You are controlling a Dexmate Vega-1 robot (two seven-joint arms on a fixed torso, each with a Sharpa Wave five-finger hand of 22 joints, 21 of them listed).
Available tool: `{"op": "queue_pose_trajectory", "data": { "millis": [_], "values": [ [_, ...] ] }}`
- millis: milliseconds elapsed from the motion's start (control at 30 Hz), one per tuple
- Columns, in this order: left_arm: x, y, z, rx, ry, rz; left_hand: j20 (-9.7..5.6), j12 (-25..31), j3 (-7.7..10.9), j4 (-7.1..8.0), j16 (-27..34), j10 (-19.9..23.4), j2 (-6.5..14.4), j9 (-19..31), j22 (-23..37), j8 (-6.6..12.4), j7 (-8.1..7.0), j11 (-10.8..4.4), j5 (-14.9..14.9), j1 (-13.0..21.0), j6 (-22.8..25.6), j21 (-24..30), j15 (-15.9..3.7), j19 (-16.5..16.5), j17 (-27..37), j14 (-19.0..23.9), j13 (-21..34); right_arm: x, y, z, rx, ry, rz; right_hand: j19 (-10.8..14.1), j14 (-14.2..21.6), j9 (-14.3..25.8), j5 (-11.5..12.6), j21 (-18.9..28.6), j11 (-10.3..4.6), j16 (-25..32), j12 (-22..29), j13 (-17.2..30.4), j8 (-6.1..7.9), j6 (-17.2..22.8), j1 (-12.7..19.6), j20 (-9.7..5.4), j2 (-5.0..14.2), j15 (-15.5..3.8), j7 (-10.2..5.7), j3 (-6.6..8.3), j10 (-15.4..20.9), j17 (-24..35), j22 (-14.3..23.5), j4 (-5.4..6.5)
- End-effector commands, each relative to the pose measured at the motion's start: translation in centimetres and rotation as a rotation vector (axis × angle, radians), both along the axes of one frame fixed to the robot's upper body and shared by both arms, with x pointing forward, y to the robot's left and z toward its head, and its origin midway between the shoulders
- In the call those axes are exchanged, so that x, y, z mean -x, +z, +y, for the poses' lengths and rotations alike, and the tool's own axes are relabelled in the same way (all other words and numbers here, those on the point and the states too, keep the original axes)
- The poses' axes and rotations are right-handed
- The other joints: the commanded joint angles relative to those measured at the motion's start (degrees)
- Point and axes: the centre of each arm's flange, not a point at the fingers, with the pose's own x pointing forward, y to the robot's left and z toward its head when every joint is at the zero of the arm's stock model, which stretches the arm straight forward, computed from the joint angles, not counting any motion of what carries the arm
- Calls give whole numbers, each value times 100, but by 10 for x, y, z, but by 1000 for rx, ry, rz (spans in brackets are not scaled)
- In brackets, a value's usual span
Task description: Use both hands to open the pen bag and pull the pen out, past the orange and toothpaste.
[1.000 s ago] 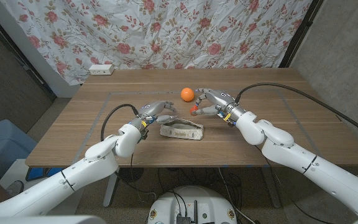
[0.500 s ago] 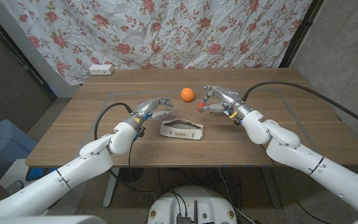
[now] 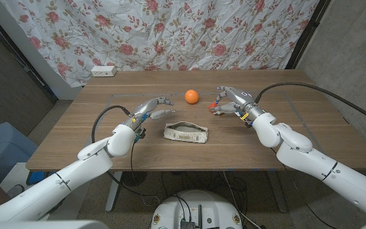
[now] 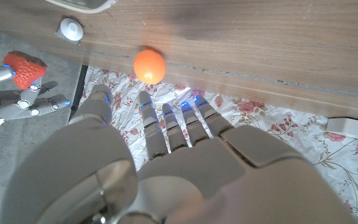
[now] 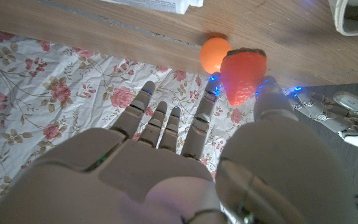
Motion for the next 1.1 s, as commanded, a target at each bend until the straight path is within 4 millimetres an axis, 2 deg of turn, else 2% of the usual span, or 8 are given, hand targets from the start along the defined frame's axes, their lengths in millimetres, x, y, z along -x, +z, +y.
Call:
{"op": "queue_pose_trajectory", "data": {
  "millis": [33, 400, 600, 1100],
  "values": [
    [-13, -2, 18, 129, -30, -8, -15, -18, 10, 57, 12, -54, 27, 19, 14, 6, 4, 13, 5, -67, -69, 6, -53, 36, 13, -41, 24, -8, -4, -16, -62, -61, 7, 73, 42, -2, 9, 34, 2, 34, 35, 5, 29, 10, -25, -17, 39, -40, 12, -8, 62, 18, 17, 14],
    [-28, -12, 34, 311, -45, 22, 16, -14, 25, 67, 2, -137, 78, 17, 16, -1, 2, 52, 9, -141, -267, 8, 2, 44, 13, -116, 24, -14, -9, -31, -124, -118, 14, 94, 94, -2, 6, 34, -2, 56, 44, 6, 45, 22, -27, -25, 53, -51, 16, -13, 108, 22, 17, 16],
    [-45, -14, 42, 400, -61, 36, 29, -18, 46, 57, -10, -229, 120, 15, 18, -6, 5, 74, 14, -176, -453, -2, 54, 17, 9, -204, 24, -18, -15, -39, -155, -149, 28, 104, 96, -3, 5, 33, -1, 58, 40, 6, 26, -39, -23, -36, 62, -59, 24, -14, 113, 25, 17, 14],
    [-69, -11, 45, 531, -122, 61, -3, -11, 52, 60, -27, -403, 178, 9, 19, 0, -9, 107, 14, -335, -839, -30, 106, -123, 7, -495, 23, -32, -40, -47, -188, -212, 36, 135, 138, -8, 2, 32, 9, 77, 30, 7, 8, -119, -10, -54, 83, -72, 16, -18, 118, 34, 18, 8]
  ]
}}
